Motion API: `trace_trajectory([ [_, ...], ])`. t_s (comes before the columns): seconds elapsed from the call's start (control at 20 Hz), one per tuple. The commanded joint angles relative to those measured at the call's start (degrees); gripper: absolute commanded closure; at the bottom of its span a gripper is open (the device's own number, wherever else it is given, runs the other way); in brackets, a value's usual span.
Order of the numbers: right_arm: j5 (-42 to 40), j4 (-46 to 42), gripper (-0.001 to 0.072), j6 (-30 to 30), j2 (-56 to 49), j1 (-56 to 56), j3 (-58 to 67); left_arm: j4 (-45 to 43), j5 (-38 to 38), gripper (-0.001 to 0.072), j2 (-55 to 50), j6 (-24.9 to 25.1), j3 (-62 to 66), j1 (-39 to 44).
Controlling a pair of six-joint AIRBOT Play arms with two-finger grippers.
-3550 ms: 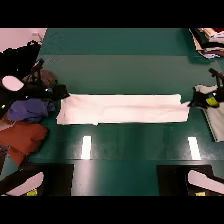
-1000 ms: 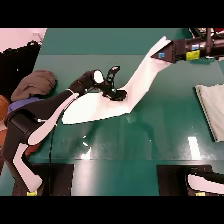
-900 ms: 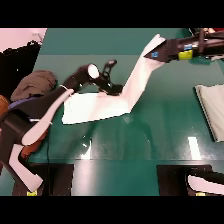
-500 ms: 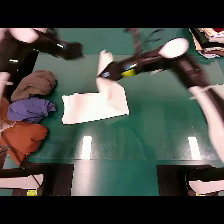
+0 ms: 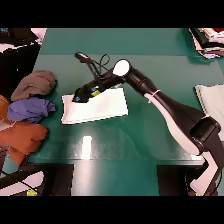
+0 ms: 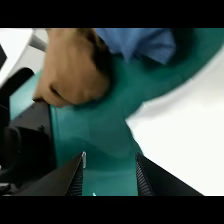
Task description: Fold the shirts.
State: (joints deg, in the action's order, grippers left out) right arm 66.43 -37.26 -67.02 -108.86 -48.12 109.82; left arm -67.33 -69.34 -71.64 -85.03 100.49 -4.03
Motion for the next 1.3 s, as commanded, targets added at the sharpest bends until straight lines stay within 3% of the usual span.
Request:
trace_trajectory([
  [0.0, 5.1, -6.4, 0.0353, -3.2, 4.3, 6.7, -7.1, 0.0, -3.2, 0.068, 0.6, 0.0, -0.1, -0.8],
  [0.2, 3.7, -6.4, 0.0348, -4.1, 12.9, 19.3, -23.7, 0.0, -3.5, 0.068, 0.6, 0.0, -0.1, -0.8],
  [0.25, 2.9, -6.3, 0.0303, -4.1, 14.2, 22.0, -27.4, 0.1, -3.5, 0.068, 0.6, 0.0, -0.1, -0.8],
  [0.35, 1.4, -6.1, 0.0109, -4.1, 15.4, 26.3, -33.6, 0.1, -3.5, 0.068, 0.5, 0.0, -0.1, -0.8],
  [0.6, -4.6, 2.8, 0.0117, -3.9, 11.7, 27.1, -39.9, 0.4, -2.5, 0.068, 0.5, 0.0, -0.1, -0.8],
  [0.85, -4.7, 3.3, 0.0119, -3.9, 2.7, 19.6, -31.4, 0.4, -2.1, 0.0679, 0.5, 0.0, -0.1, -0.8],
  [0.9, -4.8, 3.3, 0.0137, -3.9, 1.2, 18.1, -29.4, 0.4, -2.1, 0.068, 0.5, 0.0, -0.1, -0.8],
  [1.1, -5.6, 2.5, 0.0654, -3.8, -1.5, 14.3, -22.2, 0.6, -2.1, 0.068, 0.5, 0.0, -0.1, -0.5],
  [1.25, -5.9, 2.4, 0.0698, -4.8, 0.2, 15.9, -20.3, 1.9, -1.9, 0.0681, 0.5, -0.1, -0.1, 1.5],
])
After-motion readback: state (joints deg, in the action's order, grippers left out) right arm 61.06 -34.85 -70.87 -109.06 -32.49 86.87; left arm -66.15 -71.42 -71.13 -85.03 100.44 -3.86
